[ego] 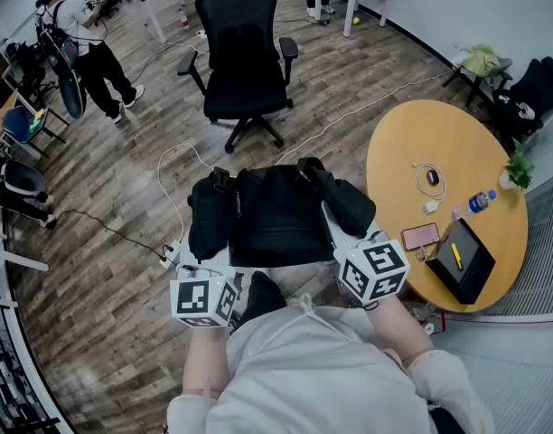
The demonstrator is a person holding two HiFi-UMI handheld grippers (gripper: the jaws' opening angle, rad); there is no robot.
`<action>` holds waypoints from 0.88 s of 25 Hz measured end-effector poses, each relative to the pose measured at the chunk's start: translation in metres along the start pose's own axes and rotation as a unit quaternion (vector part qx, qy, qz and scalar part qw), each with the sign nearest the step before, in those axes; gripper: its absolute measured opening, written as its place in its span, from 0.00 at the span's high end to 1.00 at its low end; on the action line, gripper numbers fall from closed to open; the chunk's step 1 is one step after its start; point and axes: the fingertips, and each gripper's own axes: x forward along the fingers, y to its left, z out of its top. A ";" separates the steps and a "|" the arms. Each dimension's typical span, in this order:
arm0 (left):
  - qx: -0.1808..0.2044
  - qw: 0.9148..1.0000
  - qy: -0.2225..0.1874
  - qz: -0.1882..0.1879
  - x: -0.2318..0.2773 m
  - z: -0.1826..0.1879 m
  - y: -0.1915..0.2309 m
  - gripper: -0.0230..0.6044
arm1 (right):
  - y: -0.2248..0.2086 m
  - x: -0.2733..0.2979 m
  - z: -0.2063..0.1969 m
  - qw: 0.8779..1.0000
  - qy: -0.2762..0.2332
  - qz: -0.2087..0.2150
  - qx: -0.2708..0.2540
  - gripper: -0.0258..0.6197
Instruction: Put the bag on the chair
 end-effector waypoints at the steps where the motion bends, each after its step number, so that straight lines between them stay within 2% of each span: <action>1: 0.000 1.000 0.000 0.000 0.001 -0.001 0.000 0.92 | -0.001 0.001 -0.001 1.000 0.001 0.000 0.000 0.92; 14: -0.012 1.000 0.007 0.001 0.027 -0.017 0.022 0.92 | -0.009 0.032 -0.007 1.000 0.008 -0.003 0.020 0.92; 22: -0.028 0.999 0.021 -0.006 0.082 -0.022 0.079 0.92 | -0.009 0.105 0.002 0.999 0.024 -0.009 0.027 0.92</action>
